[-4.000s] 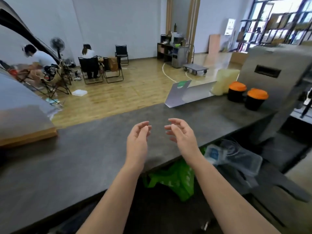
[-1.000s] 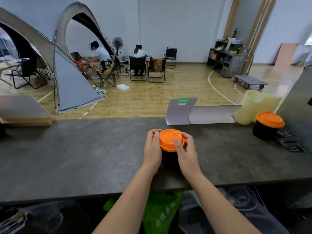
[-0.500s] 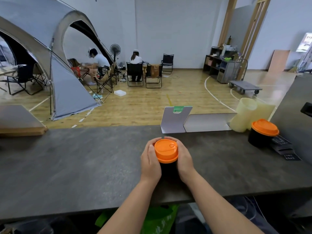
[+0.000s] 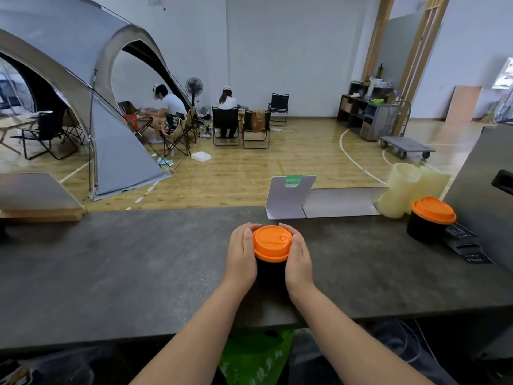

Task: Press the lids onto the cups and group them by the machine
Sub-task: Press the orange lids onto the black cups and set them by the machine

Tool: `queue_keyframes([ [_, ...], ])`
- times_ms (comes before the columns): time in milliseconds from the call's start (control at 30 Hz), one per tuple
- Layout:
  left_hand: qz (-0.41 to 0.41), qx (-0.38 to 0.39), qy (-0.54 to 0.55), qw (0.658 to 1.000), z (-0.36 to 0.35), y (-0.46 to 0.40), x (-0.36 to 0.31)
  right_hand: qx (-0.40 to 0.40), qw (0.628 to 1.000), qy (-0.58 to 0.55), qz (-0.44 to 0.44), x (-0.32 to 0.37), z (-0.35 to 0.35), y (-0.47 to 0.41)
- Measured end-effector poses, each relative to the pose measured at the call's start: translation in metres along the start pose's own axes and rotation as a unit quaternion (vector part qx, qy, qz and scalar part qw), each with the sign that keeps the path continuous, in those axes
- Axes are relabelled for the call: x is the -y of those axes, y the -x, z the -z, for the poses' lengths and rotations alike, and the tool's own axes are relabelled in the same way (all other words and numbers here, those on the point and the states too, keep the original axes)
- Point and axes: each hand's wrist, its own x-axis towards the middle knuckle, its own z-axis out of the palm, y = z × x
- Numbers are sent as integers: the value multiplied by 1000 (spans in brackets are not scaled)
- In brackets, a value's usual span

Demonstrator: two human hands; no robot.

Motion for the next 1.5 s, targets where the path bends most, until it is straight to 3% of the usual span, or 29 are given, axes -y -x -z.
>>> queue_keyframes([
  [67, 12, -59, -24, 998, 5, 0, -7, -19, 1000, 21, 11, -2, -5, 12],
  [167, 42, -114, 44, 992, 11, 15, -18, -29, 998, 61, 19, -4, -8, 27],
  [333, 49, -47, 69, 995, 15, 33, -13, -15, 991, 109, 80, -7, -7, 34],
  [533, 38, -111, -15, 993, 26, 32, -24, 10, 990, 113, 89, -7, -3, 30],
  [700, 86, -64, 62, 992, 4, 45, -30, 11, 997, 42, 65, -4, -7, 22],
  [1167, 29, -98, 119, 988, -9, 33, -2, -11, 991, 23, 133, -21, -19, 13],
  [1433, 44, -34, 34, 998, 9, 24, -18, 14, 997, 12, 81, -10, -20, 19],
  [1500, 38, -51, -13, 998, 13, 22, -18, 37, 997, -14, 59, -6, -16, 18],
])
